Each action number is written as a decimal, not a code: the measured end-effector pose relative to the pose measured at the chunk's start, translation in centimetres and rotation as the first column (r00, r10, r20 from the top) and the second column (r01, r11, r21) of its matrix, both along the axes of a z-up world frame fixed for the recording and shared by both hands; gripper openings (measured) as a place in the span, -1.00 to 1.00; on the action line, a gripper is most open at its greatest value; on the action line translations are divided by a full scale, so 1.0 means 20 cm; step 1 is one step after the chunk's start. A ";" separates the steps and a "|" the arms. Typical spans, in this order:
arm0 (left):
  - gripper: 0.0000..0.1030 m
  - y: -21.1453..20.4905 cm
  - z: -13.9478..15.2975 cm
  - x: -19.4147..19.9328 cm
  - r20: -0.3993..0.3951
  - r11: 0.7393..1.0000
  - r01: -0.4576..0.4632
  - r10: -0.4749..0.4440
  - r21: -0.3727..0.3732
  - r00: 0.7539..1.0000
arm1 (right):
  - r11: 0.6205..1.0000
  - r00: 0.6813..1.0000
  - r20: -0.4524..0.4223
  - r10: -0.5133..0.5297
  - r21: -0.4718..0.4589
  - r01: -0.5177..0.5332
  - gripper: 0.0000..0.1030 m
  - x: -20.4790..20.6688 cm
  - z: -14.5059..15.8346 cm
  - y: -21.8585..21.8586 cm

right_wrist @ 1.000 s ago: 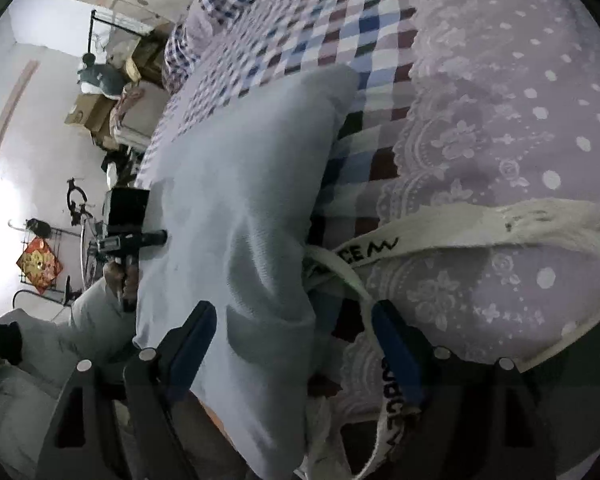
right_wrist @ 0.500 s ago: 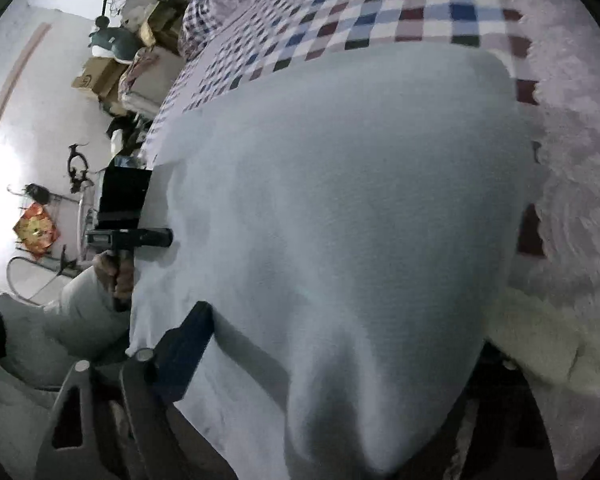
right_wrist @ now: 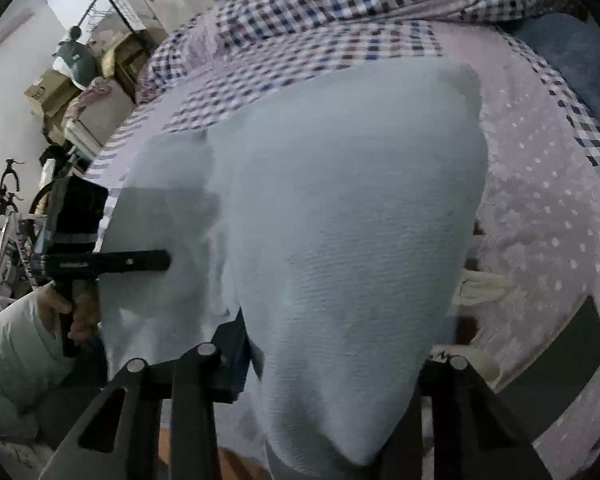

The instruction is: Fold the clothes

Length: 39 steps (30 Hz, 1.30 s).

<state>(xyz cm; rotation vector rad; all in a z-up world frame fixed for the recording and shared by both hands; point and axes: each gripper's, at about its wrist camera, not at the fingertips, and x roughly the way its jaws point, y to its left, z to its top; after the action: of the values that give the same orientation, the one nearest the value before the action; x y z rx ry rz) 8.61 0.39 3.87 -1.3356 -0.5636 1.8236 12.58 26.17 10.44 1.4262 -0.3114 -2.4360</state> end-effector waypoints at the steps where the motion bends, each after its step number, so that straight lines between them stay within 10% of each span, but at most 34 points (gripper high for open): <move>1: -0.64 -0.02 0.03 0.02 -0.012 1.000 -0.004 0.004 -0.009 1.000 | 1.000 1.000 -0.013 0.004 0.000 -0.004 -0.27 0.02 0.02 -0.06; 15: -0.64 -0.94 0.57 0.45 -0.238 0.960 -0.228 0.187 -0.160 0.953 | 0.988 0.970 -0.204 0.134 -0.050 -0.147 -0.33 0.10 0.29 -1.11; 30: -0.64 -2.59 1.04 0.51 -0.364 0.750 -0.511 0.377 -0.420 0.852 | 0.927 0.915 -0.326 0.236 -0.206 -0.313 -0.33 -0.26 0.38 -2.78; 39: -0.63 -3.21 0.82 0.22 -0.263 0.652 -0.557 0.498 -0.514 0.826 | 0.918 0.958 -0.137 0.251 -0.279 -0.281 -0.33 -0.58 0.12 -3.39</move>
<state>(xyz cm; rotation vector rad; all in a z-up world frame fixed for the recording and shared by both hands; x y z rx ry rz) 12.99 -63.89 20.22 -1.5562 -0.3771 2.6967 1.05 -41.63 12.92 1.1338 -0.4110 -2.1252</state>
